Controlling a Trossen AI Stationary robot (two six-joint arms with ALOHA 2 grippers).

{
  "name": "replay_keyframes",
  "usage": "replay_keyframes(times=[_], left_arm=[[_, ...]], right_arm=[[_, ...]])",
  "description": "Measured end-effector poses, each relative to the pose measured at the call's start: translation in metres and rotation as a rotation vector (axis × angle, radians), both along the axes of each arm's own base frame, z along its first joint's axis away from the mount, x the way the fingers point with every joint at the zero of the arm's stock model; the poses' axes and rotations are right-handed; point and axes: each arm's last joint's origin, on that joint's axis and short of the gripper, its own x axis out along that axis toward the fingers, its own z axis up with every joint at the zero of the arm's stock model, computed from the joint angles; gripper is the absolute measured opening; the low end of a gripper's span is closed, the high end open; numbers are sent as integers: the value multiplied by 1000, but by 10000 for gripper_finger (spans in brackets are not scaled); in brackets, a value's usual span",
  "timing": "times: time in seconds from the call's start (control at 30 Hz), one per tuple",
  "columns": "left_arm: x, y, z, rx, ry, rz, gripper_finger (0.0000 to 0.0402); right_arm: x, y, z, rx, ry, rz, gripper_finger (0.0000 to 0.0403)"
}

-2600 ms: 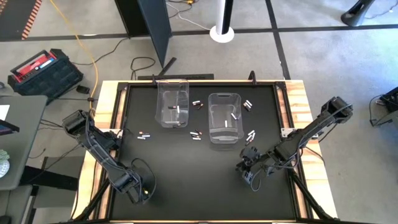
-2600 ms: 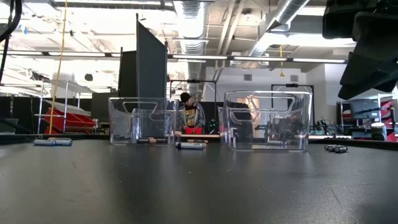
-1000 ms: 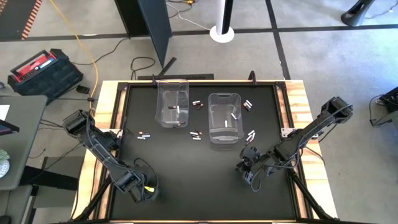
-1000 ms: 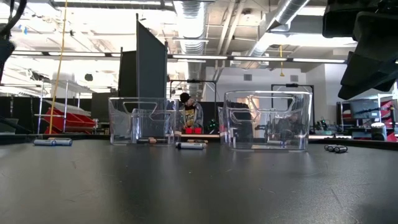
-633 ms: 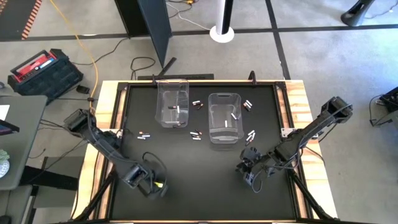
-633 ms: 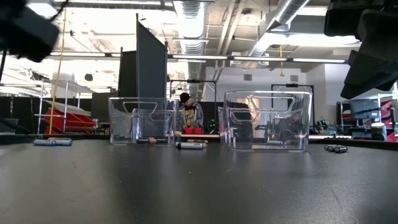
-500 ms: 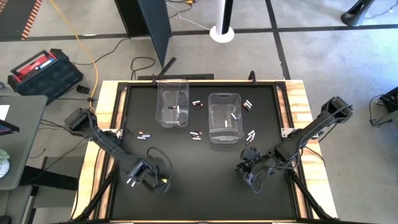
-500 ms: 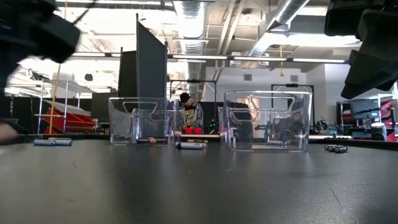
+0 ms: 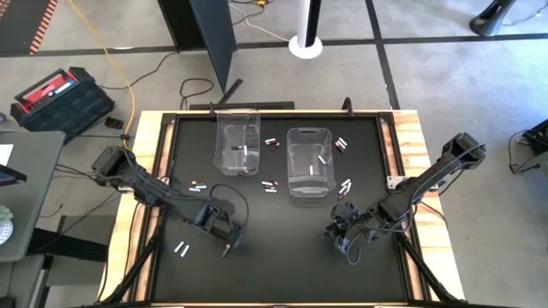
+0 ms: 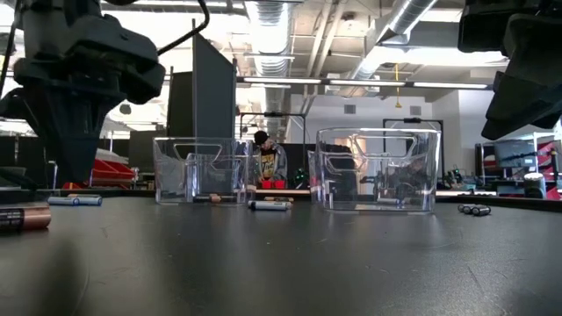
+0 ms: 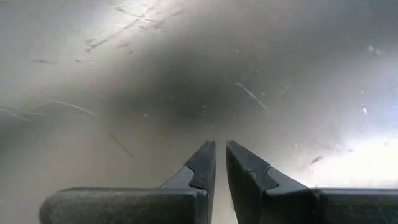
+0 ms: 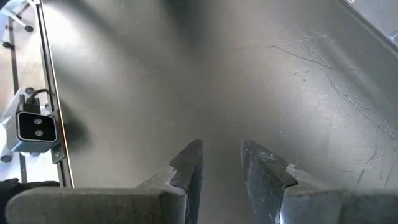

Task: Sort batteries
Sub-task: Put the black battery into the left transparent bin

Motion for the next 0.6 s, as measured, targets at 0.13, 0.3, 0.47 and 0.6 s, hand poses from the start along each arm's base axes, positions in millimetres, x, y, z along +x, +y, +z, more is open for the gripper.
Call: replay_keyframes(times=[0.13,0.3,0.47,0.6], left_arm=[[1,4,0,-23,16,13,49],[1,4,0,-8,14,-53,104],[1,4,0,-3,13,-72,153],[1,2,0,-30,19,-15,161]], right_arm=[[0,0,0,0,0,0,126],[0,0,0,-3,0,3,126],[0,0,0,-3,0,4,126],[0,0,0,-5,0,5,126]])
